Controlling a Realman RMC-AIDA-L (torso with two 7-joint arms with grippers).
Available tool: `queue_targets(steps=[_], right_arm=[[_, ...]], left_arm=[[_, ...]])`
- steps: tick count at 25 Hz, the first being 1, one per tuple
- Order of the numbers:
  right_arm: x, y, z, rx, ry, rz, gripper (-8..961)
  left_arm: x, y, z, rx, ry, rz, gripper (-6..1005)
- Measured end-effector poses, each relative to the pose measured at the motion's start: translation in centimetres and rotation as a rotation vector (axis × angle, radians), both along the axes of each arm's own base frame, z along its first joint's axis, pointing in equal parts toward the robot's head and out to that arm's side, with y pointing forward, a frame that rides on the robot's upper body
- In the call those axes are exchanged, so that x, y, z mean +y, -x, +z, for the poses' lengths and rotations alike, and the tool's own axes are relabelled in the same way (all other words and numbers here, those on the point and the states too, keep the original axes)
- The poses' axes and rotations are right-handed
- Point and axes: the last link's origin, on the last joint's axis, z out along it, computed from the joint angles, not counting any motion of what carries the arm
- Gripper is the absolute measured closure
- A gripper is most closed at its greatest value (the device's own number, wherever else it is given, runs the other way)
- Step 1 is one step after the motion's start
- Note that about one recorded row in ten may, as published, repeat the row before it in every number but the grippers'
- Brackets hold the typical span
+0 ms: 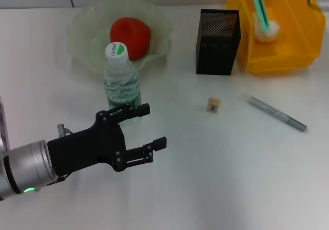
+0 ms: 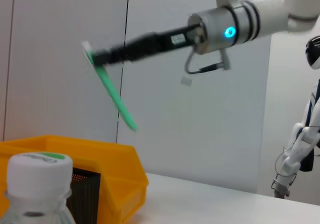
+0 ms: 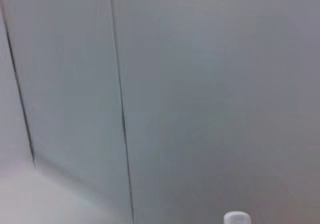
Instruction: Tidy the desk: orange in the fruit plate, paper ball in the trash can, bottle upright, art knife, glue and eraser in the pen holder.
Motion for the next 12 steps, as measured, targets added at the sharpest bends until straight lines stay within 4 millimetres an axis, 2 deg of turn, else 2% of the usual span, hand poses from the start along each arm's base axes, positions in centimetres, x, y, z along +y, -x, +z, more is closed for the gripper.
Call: queue_targets(steps=[3,7,12], right_arm=[[1.3,-0.8,-0.4,0.144,-0.070,0.055,741],[3.2,-2.4,-2.9,0.273,-0.096,0.087,725],[4.3,-4.5,-5.0,0.368,-0.167,0.105,704]], left_arm=[[0.0,-0.1,-0.1,-0.002,0.000,0.000,201],[-0.1,-0.1,-0.1,-0.005,0.001,0.001,200],[-0.2,-0.1,-0.1,-0.011,0.003,0.001,200]])
